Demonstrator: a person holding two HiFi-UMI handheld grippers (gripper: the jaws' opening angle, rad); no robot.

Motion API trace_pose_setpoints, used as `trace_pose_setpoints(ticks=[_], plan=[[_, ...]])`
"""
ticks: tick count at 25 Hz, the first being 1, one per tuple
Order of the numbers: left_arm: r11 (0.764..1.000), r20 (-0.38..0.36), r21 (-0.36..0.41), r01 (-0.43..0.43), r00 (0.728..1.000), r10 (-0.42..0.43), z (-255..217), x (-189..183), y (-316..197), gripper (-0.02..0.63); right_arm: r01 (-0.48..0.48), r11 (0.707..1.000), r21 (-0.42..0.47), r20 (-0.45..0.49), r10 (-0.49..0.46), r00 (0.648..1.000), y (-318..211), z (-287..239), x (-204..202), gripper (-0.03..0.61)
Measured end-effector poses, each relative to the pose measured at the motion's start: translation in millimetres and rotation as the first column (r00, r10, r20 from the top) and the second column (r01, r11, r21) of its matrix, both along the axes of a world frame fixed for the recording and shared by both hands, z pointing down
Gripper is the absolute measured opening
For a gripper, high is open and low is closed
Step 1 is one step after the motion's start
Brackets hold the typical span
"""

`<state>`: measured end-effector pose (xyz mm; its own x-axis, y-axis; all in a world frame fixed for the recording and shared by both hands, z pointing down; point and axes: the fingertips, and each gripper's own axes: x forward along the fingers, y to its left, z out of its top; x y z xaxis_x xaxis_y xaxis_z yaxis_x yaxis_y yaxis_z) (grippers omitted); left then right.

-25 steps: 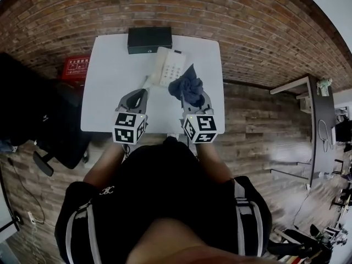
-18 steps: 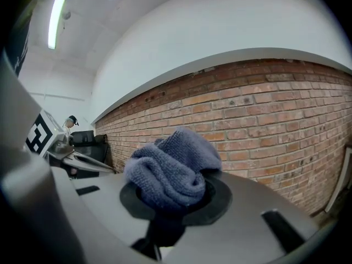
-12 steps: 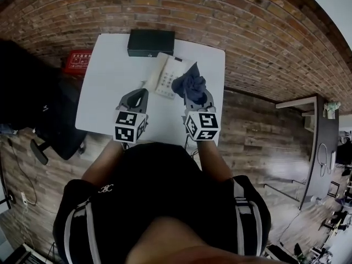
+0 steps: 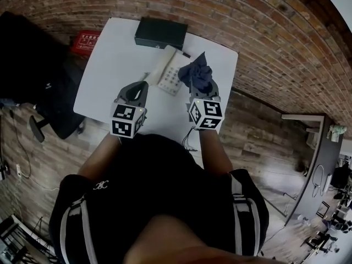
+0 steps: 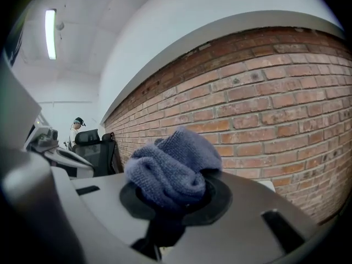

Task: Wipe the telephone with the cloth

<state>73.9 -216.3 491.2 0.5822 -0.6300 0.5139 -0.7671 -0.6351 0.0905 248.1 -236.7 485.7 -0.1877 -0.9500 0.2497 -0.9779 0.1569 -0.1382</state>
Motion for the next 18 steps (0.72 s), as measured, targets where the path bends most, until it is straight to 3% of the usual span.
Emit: trace_pose_setpoints(ticks=[6,12,18], plan=[[0.999,0.042,0.024,-0.021,0.999,0.02,6,-23,-25,-0.006,0.015,0.999,0.032,0.071,-0.017,0.997,-54,-9,-10,0.06],[0.999,0.015,0.032,-0.014,1.0,0.014,-2,-38,-41,-0.006,0.027,0.998,-0.065,-0.073,-0.031,0.997,-116,25,-19,0.06],[0.999,-0.003,0.031,0.03,1.0,-0.03,-1,-56,-45,-0.006,0.023,0.989,-0.147,-0.118,-0.041,0.992,-149,60,-25,0.06]])
